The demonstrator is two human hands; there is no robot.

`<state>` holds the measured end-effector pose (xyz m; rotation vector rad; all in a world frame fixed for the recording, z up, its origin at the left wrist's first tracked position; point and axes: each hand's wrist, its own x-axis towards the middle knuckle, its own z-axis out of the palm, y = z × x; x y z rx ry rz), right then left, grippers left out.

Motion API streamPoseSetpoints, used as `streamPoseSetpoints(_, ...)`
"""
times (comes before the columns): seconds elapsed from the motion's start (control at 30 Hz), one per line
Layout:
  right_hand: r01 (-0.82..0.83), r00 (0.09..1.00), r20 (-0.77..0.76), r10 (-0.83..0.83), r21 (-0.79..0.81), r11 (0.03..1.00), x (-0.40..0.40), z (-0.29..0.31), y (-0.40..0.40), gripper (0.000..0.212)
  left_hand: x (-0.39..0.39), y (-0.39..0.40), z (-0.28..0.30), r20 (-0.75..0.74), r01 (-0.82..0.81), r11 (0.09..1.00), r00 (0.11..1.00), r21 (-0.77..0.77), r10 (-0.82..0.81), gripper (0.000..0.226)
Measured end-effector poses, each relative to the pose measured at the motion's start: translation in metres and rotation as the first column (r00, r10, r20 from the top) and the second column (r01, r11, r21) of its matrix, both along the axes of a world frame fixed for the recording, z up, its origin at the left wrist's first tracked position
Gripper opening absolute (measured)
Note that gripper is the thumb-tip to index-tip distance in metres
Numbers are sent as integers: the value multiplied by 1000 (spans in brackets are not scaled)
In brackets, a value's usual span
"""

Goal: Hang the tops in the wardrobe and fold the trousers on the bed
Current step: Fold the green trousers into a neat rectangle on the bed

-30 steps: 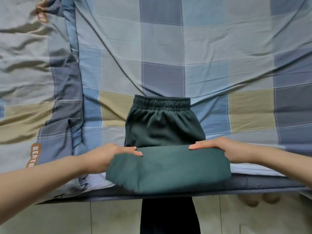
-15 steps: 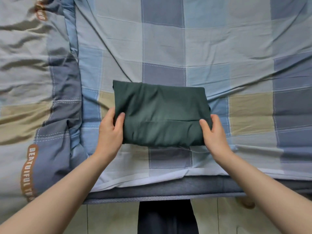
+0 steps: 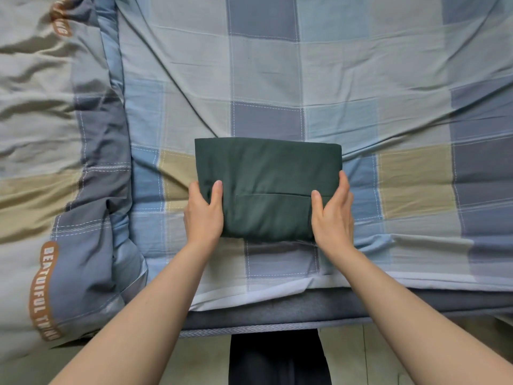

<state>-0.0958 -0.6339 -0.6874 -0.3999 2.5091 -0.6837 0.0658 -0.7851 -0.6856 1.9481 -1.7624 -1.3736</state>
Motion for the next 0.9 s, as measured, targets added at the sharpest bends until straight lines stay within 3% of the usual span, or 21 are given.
streamPoseSetpoints(0.2,-42,996,-79,44,24,999,-2,2,10,53,-2,14,12,-15,-97,964,995,-246,96,28)
streamPoseSetpoints(0.33,-72,995,-80,67,-60,996,-4,20,26,44,8,27,27,102,-88,952,987,-292,123,32)
streamPoseSetpoints(0.43,-111,992,-73,103,-103,988,1,47,46,42,21,49,55,47,-96,950,992,-298,115,21)
streamPoseSetpoints(0.53,-113,993,-65,103,-174,978,6,91,70,41,29,75,103,-71,-159,945,987,-287,144,7)
streamPoseSetpoints(0.63,-105,994,-65,93,-227,968,10,154,98,42,35,101,168,-192,-184,947,972,-263,136,25)
streamPoseSetpoints(0.73,-94,993,-88,73,-264,960,13,223,129,41,36,125,237,-256,-93,954,967,-284,18,41)
streamPoseSetpoints(0.9,-50,994,-108,17,-308,950,15,336,181,42,33,161,337,-216,77,900,959,-428,-185,33)
